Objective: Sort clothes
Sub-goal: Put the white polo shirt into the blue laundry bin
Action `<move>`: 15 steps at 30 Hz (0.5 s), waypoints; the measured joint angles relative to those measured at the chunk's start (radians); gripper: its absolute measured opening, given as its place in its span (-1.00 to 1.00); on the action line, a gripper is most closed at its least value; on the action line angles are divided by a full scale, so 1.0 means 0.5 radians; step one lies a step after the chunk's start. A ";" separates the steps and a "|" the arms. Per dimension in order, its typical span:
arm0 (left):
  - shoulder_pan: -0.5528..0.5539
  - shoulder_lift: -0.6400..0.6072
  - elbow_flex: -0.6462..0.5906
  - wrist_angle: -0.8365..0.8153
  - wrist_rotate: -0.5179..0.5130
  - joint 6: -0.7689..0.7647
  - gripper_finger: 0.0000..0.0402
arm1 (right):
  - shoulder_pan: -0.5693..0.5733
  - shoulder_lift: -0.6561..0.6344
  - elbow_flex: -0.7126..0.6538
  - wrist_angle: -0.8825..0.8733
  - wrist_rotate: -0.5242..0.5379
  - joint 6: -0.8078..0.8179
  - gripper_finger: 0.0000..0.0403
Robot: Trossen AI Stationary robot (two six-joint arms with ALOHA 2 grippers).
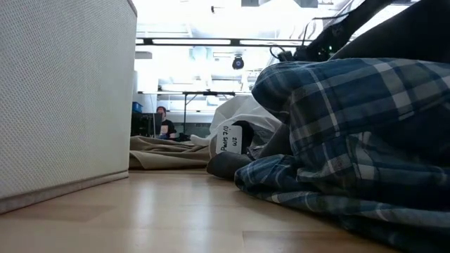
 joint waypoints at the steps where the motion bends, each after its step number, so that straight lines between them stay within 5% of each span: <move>1: 0.000 0.000 0.000 0.000 0.000 0.000 -1.00 | 0.032 -0.013 0.000 -0.038 0.002 -0.032 -1.00; 7: 0.000 0.000 0.000 0.000 0.000 0.000 -1.00 | 0.285 -0.031 0.000 -0.384 0.195 -0.290 -1.00; 15: 0.000 0.000 0.000 0.000 0.000 0.000 -1.00 | 0.616 -0.031 0.000 -0.712 0.993 -0.402 -1.00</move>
